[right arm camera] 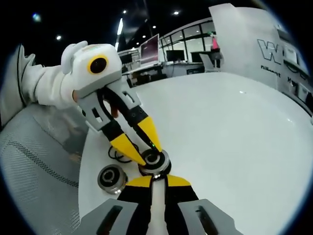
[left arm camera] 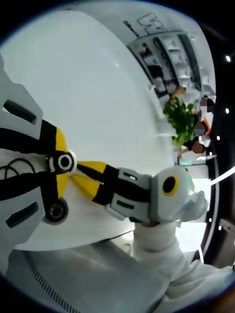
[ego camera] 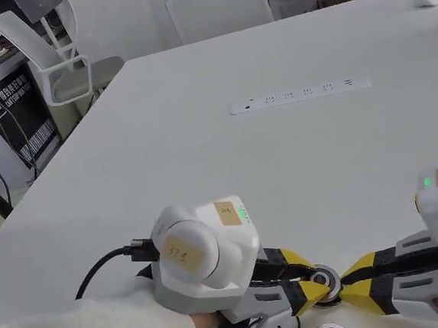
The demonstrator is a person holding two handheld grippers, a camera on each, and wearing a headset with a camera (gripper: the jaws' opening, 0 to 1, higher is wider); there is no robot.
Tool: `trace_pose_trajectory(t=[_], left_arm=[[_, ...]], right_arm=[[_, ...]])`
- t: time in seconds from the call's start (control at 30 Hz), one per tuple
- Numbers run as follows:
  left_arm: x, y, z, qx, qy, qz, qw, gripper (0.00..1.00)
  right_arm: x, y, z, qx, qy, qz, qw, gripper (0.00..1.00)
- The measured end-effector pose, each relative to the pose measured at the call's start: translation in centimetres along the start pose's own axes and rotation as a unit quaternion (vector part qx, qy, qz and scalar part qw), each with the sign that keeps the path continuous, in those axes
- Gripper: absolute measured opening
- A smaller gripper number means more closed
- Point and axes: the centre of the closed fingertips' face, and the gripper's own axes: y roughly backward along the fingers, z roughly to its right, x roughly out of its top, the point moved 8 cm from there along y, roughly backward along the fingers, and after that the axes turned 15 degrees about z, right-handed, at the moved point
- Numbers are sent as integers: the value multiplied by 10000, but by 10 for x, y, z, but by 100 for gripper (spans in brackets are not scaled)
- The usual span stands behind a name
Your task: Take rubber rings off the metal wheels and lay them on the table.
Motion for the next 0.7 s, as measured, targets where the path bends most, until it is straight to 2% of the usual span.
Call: trace_pose_trajectory(t=[0.13,0.3,0.4,0.47,0.5,0.53,0.57,0.6,0.63,0.67,0.7], left_arm=[[0,0,0,69,32,21,10000,13],[0,1,0,78,50,4,10000,13],[-1,1,2,127,36,8,9999,13],[-1,1,2,157,10,12,9999,13],[-1,1,2,158,1,10,9999,13],[-1,1,2,152,-13,8,9999,13],[0,1,2,147,-29,4,9999,13],[0,1,2,148,-37,-1,9999,13],[0,1,2,151,-42,-3,9999,13],[0,1,2,154,-50,-3,9999,13],[0,1,3,154,-56,-2,9999,13]], right_arm=[[1,0,1,-71,-91,-98,9999,2],[2,-2,-2,-177,139,-222,9995,0],[3,-2,-3,-429,4,-250,9988,0],[2,-2,-5,-567,75,-222,9981,0],[2,-1,-4,-680,40,-176,9975,0],[3,0,0,-946,5,-48,9955,0],[2,1,-1,-921,-565,96,9941,0],[0,1,2,-936,-1117,309,9888,0],[0,2,5,-932,-1467,515,9834,0],[-3,4,7,-918,-1939,614,9748,0],[-4,5,8,-891,-2092,688,9714,0]])
